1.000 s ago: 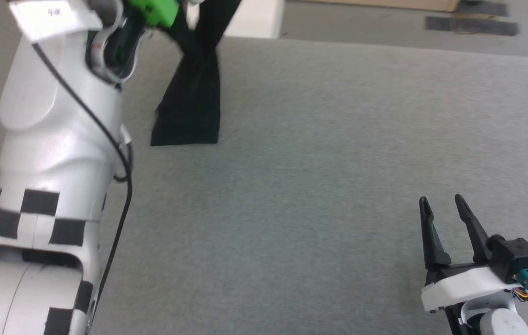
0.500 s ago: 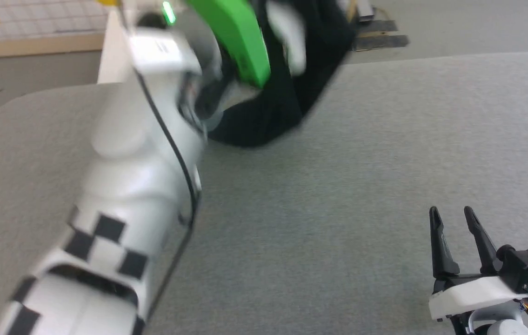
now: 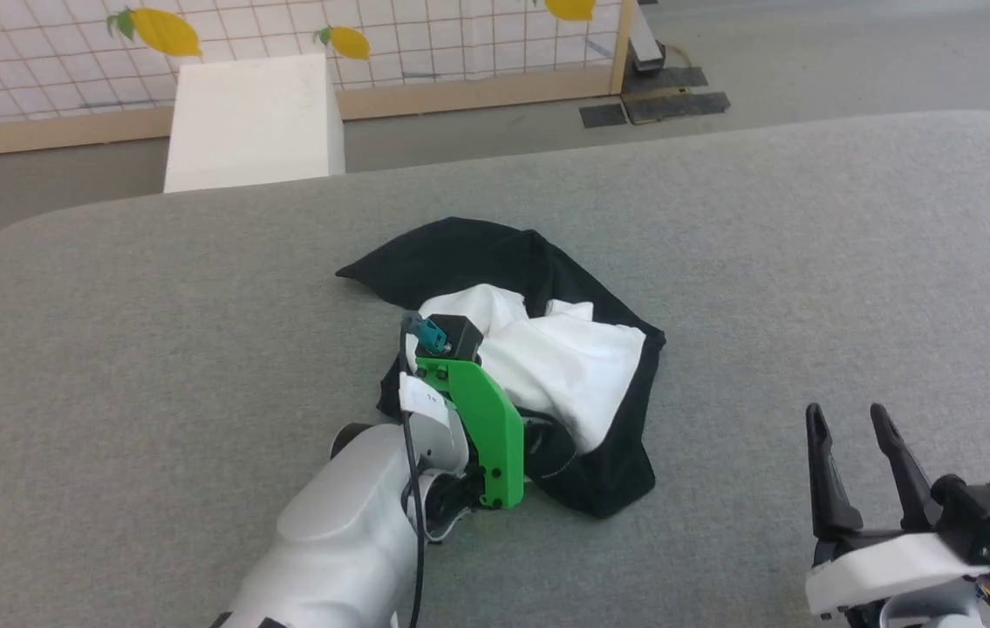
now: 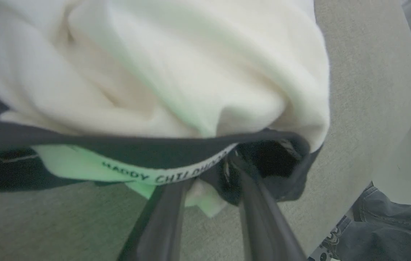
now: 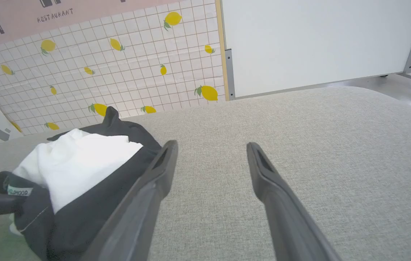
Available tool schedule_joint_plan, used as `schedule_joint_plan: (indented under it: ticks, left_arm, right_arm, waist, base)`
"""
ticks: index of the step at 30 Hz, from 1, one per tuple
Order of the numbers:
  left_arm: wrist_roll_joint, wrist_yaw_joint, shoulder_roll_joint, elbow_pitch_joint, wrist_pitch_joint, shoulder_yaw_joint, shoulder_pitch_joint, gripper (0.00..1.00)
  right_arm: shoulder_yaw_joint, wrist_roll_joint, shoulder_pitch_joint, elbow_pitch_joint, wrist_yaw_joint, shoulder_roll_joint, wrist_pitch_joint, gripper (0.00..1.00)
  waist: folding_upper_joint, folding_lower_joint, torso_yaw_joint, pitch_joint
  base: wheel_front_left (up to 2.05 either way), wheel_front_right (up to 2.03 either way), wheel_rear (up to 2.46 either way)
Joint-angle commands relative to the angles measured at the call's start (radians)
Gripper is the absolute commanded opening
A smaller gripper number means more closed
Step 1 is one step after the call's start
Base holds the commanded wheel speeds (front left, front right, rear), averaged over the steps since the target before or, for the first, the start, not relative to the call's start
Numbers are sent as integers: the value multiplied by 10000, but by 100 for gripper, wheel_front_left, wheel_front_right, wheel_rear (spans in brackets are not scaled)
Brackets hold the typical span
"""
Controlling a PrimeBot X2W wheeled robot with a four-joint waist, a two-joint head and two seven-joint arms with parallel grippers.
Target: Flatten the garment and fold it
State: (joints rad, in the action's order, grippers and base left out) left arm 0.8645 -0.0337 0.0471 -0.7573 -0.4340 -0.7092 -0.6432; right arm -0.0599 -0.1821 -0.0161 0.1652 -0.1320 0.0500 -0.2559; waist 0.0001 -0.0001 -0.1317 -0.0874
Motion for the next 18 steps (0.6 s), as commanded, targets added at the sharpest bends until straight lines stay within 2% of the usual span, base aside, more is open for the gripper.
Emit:
schedule_joint_plan:
  ticks: [1, 8, 13, 18]
  left_arm:
    - [131, 100, 34, 194, 108, 76, 115, 100]
    - [1733, 229, 190, 1876, 1026, 1966, 323, 100]
    - [2024, 637, 909, 3126, 1590, 2920, 667, 100]
    - [1553, 1165, 1889, 4269, 2704, 3641, 1459, 100]
  right_arm:
    - [-4, -56, -160, 22, 13, 3, -58, 100]
    - [-76, -66, -427, 83, 13, 3, -58, 100]
    - [-110, -56, -583, 128, 13, 3, -58, 100]
    - [-194, -49, -651, 92, 13, 3, -58, 100]
  waist:
    - [-1, 1, 163, 136]
    - [-1, 1, 608, 646]
    - [-1, 1, 922, 1006]
    - [-1, 1, 1146, 1197]
  base:
    - [0, 0, 0]
    - [0, 0, 0]
    - [0, 0, 0]
    - [0, 0, 0]
